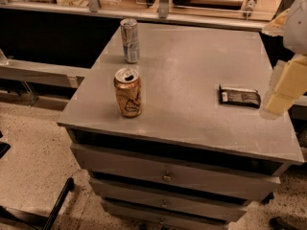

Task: Move rxbar chocolate near redbull can

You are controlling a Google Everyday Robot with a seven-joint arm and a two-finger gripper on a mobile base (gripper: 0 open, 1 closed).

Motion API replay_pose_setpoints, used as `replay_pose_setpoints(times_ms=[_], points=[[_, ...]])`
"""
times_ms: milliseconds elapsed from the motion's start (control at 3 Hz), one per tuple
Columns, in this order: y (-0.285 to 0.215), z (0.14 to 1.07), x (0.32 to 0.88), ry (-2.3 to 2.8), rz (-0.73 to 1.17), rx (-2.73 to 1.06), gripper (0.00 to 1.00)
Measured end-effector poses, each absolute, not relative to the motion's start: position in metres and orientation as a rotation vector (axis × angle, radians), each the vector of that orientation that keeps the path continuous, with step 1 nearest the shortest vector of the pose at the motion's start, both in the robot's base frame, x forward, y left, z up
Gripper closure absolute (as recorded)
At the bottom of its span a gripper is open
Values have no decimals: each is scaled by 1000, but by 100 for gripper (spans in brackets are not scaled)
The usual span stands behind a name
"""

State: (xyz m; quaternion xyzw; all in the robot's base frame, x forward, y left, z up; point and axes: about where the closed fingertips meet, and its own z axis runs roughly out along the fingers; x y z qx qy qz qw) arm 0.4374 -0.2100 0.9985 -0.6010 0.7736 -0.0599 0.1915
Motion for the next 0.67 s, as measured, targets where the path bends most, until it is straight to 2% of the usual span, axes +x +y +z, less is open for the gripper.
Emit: replay_pose_setpoints(times_ms=[667], points=[[-217,984,459,2166,-152,-1708,0]])
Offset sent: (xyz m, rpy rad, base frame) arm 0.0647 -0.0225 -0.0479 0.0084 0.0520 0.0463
